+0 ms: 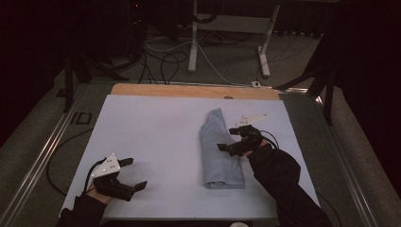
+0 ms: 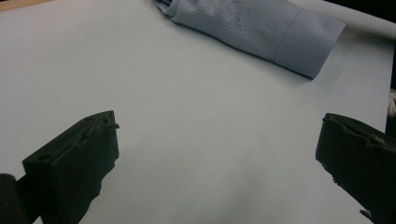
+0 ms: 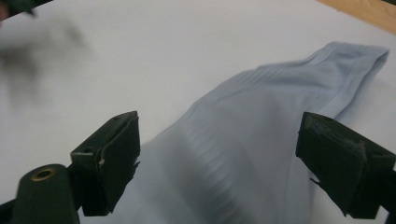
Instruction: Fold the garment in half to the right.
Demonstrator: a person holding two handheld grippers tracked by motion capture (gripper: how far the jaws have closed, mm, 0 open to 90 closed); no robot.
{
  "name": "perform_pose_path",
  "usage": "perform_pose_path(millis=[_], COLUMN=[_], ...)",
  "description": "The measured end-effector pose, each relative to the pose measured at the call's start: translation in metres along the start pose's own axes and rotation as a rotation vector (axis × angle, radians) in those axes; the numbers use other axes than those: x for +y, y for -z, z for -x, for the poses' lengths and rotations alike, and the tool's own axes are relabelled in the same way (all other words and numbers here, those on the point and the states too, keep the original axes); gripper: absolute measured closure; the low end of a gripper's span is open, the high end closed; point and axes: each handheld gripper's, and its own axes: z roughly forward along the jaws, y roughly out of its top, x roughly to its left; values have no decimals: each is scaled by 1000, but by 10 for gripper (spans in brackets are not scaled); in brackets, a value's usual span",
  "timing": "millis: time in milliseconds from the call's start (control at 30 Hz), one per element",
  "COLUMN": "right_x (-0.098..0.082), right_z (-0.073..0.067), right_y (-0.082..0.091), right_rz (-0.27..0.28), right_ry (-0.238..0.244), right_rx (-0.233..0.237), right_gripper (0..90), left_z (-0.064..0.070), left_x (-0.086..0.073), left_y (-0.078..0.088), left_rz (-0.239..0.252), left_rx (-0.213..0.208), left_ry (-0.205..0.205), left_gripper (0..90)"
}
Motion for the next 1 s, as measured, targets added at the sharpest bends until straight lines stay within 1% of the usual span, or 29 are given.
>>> perform_pose_path(millis=[67,167,200,233,267,333,400,433,500,533,567,633,667,700,733,767,800,833,867,933,967,1000], right_x=[-9,-25,-30,-37,-42,-54,-66,-72,-81,-85,-89,-93,-99,-99,-105,-109,-110,-111,-110,-109,-109,-108], right_z=[-6,-12,-15,-18,-20,-24,-29,-31,-34,-36,-37,-39,-40,-40,-41,-41,-41,-42,-43,-44,-44,-44], right_y=[7,15,17,19,21,25,28,28,29,29,30,30,30,30,29,27,27,27,28,31,33,34], right_rz=[7,0,-4,-3,-14,-19,-35,-47,-72,-79,-86,-94,-102,-102,-108,-122,-131,-136,-136,-132,-124,-123], right_ry=[-5,-27,-29,-28,-25,-43,-62,-65,-81,-96,-109,-116,-139,-139,-160,-177,-183,-171,-164,-162,-170,-162], right_rx=[4,4,-6,-15,-14,-34,-50,-73,-96,-107,-114,-115,-113,-113,-105,-98,-97,-110,-102,-98,-87,-87], right_gripper=[132,137,151,188,220,290,320,353,375,403,420,434,479,479,545,564,611,645,698,837,866,876], left_z=[0,0,0,0,0,1,1,2,3,3,3,2,2,2,3,3,4,5,5,4,4,4], left_x=[0,0,0,0,0,0,0,0,0,0,0,0,0,0,-1,-1,-1,-1,-1,-1,-1,-2], left_y=[0,1,1,1,1,-1,-2,-2,-3,-3,-2,-2,-2,-2,-2,-2,-3,-4,-4,-4,-4,-5], left_rz=[1,0,1,3,2,-2,-5,-4,-10,-10,-8,-4,-2,-2,7,6,4,3,-1,-3,-3,-6], left_rx=[2,2,3,2,3,1,0,-2,-2,-1,0,0,-4,-4,-16,-16,-20,-24,-23,-23,-22,-21], left_ry=[4,-1,2,5,3,2,2,2,-8,-8,-2,0,-2,-2,-2,-4,-9,-12,-15,-8,-6,-8], left_gripper=[3,3,3,3,3,3,3,3,3,3,3,3,3,3,3,3,3,3,3,3,3,3])
